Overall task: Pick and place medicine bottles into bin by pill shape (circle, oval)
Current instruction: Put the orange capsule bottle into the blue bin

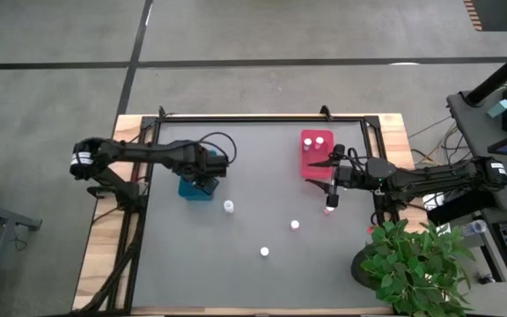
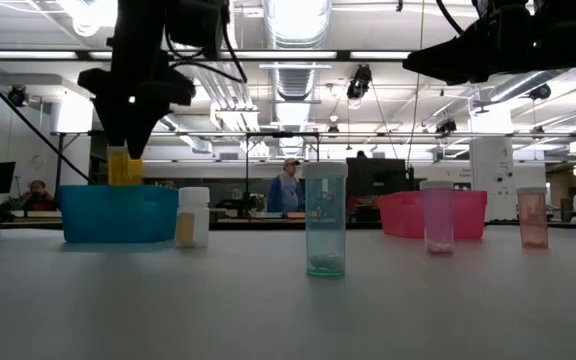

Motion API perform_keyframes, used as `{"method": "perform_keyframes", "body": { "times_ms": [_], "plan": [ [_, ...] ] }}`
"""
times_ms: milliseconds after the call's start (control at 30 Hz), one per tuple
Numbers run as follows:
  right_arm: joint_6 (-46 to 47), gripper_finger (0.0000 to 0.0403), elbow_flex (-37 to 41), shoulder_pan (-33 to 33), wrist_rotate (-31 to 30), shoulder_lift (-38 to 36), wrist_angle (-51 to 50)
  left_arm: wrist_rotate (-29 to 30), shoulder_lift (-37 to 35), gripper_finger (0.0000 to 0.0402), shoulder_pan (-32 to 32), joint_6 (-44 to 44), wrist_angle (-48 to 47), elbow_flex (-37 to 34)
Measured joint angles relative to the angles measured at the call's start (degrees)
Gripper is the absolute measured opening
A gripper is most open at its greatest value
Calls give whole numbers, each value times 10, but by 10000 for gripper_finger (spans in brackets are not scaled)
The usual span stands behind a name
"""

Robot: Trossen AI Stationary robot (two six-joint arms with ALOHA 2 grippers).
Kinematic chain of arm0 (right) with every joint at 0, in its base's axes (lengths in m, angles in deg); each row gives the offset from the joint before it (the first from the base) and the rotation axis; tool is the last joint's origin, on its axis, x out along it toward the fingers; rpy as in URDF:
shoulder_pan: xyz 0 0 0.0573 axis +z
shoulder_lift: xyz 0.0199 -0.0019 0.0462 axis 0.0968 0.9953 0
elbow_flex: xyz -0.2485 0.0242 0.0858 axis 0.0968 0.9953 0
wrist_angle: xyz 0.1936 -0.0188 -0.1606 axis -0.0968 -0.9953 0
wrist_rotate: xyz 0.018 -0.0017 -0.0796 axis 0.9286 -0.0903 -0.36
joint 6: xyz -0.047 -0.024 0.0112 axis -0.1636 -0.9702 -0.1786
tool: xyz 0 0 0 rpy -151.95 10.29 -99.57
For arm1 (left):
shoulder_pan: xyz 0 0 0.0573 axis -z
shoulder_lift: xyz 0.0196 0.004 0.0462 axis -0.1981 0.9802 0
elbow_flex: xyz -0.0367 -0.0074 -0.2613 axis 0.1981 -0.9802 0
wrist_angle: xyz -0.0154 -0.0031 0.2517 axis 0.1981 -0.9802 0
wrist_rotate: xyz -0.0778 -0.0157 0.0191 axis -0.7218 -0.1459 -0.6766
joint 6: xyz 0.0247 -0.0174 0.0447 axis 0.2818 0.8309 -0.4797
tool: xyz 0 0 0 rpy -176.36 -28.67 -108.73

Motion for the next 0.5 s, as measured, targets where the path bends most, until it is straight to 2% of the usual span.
{"method": "perform_keyframes", "body": {
  "times_ms": [500],
  "plan": [
    [0,201,0,0,0,0,0,-28,0,195,-41,-40,67,-61]
  ]
}}
